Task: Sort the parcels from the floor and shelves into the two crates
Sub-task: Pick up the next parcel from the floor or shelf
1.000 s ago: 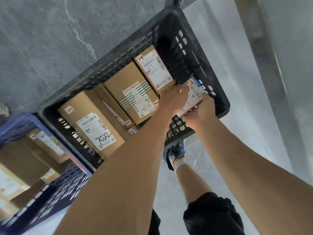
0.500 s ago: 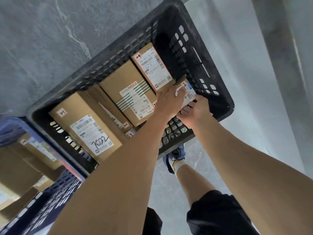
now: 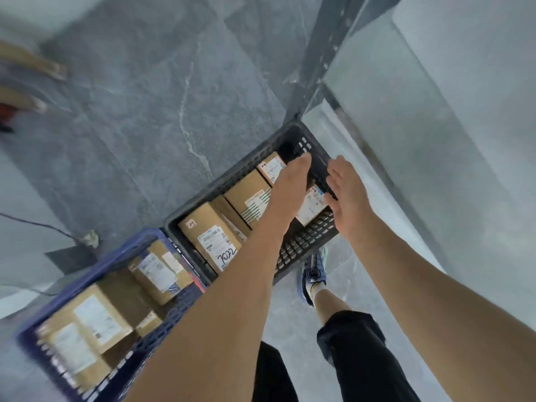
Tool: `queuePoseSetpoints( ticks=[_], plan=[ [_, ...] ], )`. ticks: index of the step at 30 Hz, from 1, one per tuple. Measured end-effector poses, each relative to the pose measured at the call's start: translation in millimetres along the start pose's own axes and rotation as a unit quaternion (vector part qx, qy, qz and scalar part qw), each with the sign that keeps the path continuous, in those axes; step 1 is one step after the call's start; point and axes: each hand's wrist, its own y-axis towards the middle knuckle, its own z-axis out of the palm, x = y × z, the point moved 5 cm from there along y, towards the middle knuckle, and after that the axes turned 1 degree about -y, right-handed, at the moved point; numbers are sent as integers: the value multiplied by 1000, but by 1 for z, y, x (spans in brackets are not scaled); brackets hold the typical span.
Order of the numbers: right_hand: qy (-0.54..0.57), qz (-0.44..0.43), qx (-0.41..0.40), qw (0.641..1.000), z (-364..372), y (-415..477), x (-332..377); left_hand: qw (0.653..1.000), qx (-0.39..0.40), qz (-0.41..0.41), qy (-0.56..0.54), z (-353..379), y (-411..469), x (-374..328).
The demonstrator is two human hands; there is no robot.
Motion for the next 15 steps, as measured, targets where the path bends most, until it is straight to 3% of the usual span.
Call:
queuePoseSetpoints(
  ticks=[9,15],
  plan=[
    [69,-157,-14,985,-16,-221,128,989,48,134,29,-6,-189,-180],
    [163,-241,-34,956,-80,-349,164,973,120,194,45,44,-306,-235]
  ],
)
